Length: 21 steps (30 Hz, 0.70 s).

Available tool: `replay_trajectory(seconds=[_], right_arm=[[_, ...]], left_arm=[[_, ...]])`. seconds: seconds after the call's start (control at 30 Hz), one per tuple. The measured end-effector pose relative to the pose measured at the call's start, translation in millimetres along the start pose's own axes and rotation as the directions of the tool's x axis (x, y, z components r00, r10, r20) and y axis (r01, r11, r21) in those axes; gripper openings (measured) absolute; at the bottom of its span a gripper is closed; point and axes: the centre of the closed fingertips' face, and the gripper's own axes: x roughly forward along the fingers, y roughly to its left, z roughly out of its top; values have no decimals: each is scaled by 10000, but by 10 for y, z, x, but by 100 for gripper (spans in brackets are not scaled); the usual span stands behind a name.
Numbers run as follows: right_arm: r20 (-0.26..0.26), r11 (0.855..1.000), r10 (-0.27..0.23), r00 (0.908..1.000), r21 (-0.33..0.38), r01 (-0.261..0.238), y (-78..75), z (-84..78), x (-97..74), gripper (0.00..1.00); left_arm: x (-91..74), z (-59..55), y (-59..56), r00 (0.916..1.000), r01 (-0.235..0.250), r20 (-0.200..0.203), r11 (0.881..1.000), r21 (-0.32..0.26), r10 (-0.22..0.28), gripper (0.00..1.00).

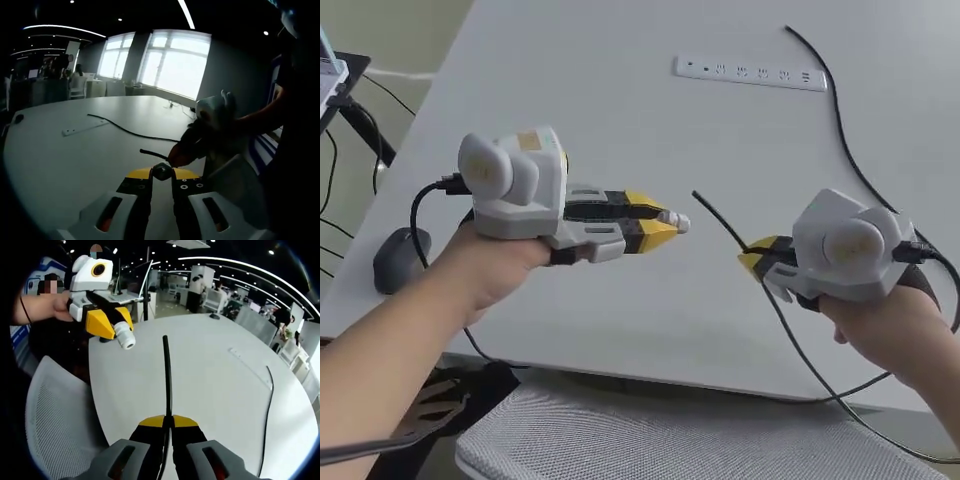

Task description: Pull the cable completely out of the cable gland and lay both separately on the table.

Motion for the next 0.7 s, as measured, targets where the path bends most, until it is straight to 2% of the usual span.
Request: replay_trajectory(seconds=[0.13, 0.37, 0.7], right_arm=[[-81, 10000, -50, 10000, -30, 50, -46, 40, 61, 0], [-146, 9995, -9, 9999, -318, 4, -95, 210, 189, 0], [-635, 9944, 19, 9980, -1057, -86, -168, 360, 433, 0]], left_arm=[[-17, -30, 39, 10000, -76, 29, 10000, -25, 76, 15], [-51, -162, 85, 9999, -124, -54, 9998, -125, 123, 15], [-121, -333, 165, 9998, -192, -17, 9991, -382, 191, 15]])
